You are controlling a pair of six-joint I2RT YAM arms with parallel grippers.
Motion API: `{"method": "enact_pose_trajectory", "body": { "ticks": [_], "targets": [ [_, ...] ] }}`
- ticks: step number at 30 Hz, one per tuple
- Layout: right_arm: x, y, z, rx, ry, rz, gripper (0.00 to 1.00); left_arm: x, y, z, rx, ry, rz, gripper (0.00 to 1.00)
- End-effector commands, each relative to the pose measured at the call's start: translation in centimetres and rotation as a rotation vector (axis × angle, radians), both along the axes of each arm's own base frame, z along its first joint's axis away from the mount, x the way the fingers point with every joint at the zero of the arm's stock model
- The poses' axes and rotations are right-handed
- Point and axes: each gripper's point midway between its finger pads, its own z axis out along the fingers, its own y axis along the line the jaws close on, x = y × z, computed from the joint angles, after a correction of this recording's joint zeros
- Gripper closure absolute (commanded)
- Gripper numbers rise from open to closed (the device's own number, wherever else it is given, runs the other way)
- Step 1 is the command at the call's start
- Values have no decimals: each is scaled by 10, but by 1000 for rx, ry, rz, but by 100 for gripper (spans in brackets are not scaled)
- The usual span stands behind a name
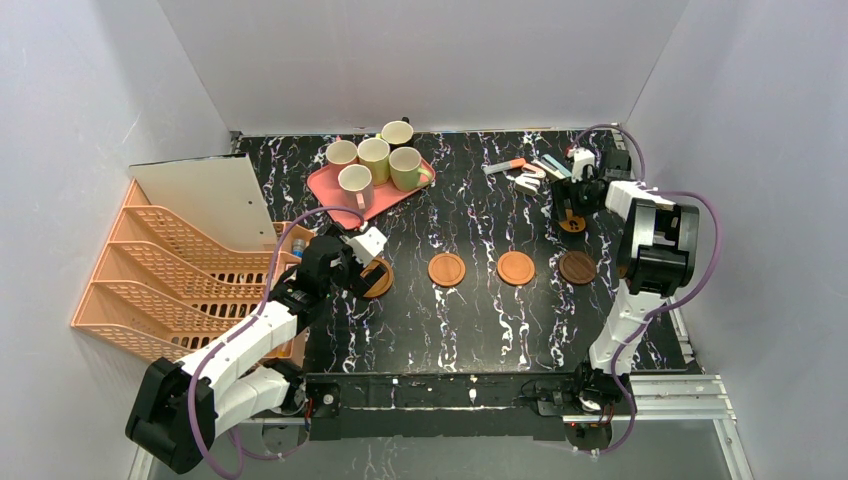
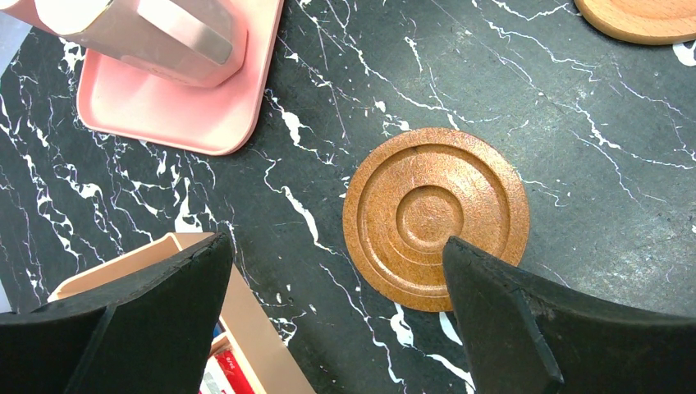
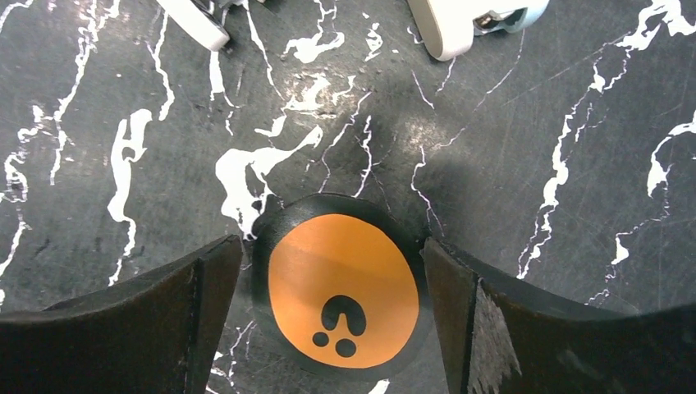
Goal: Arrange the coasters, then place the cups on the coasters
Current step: Move the coaster to the center of the board.
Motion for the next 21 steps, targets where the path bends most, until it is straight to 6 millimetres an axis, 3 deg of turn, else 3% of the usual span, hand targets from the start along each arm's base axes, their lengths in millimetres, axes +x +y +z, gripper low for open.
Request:
{"method": "enact_pose_trajectory", "body": {
  "ticks": [1, 7, 10, 21],
  "targets": [
    [-16, -16, -18, -97, 35, -9, 11, -1, 0, 2, -7, -10, -2, 2],
    [-35, -25, -38, -165, 70, 12, 13, -1, 1, 0, -3, -5, 0, 2],
    [-38, -29, -42, -190, 67, 10, 27, -1, 1, 0, -1, -6, 1, 2],
    [-67, -51, -50, -181, 98, -3, 37, -1, 1, 1, -5, -10, -1, 2]
  ]
}}
